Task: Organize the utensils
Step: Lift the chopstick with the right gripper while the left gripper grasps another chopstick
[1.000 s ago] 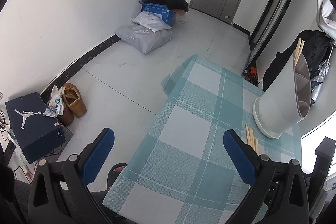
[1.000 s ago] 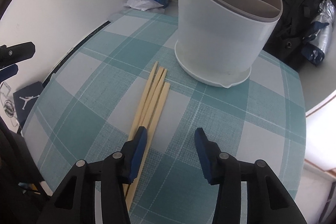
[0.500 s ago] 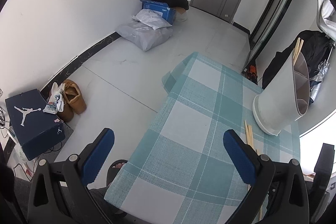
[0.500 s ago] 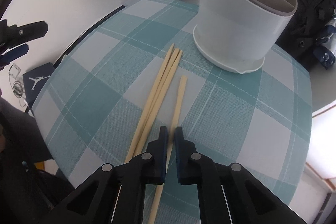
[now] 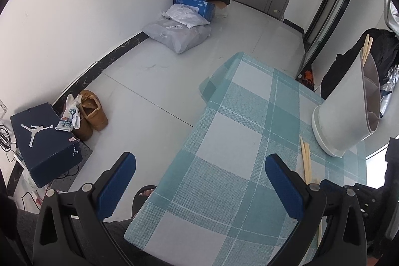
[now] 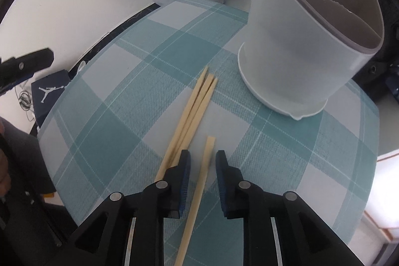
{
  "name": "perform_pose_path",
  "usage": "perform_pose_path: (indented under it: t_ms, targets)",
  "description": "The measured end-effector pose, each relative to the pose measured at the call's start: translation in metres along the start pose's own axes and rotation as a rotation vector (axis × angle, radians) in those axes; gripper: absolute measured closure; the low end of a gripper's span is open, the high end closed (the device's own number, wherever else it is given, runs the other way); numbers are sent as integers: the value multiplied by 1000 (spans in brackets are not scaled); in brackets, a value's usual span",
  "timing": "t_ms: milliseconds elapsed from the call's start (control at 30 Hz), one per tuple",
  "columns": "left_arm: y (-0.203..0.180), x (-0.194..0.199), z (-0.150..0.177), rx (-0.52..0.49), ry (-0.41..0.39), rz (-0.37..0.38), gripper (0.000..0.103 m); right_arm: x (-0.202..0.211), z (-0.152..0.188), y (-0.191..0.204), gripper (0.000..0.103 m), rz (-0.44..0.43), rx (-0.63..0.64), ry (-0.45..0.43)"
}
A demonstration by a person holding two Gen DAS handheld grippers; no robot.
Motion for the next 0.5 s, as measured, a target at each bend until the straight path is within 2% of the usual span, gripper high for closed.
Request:
perform_pose_path:
  t_ms: [67,133,267,500]
  targets:
    - [-5,-4,4,-17,17,-3,1,0,0,-2,97,-7,-11,-19]
    - [-14,-8,10,-42,34,-4,1,1,3,-9,97,-38,-61,-53]
    - [-42,-9,20,-140,4,-13,1,5,6,-31,97,-112,-185,-100]
    - [-81,-18,46,-223,105,32,1,34,15,-87,97,-250,-450,-259]
Point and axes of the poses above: each gripper's, at about its wrist camera, not at the fingertips, and x roughly against the way its jaws point, y to its left, z to its underside, the point moved 9 cm from there along -x, roughly the way its jaws point, and after that the axes turned 12 degrees about x, right-handed, at the moved point
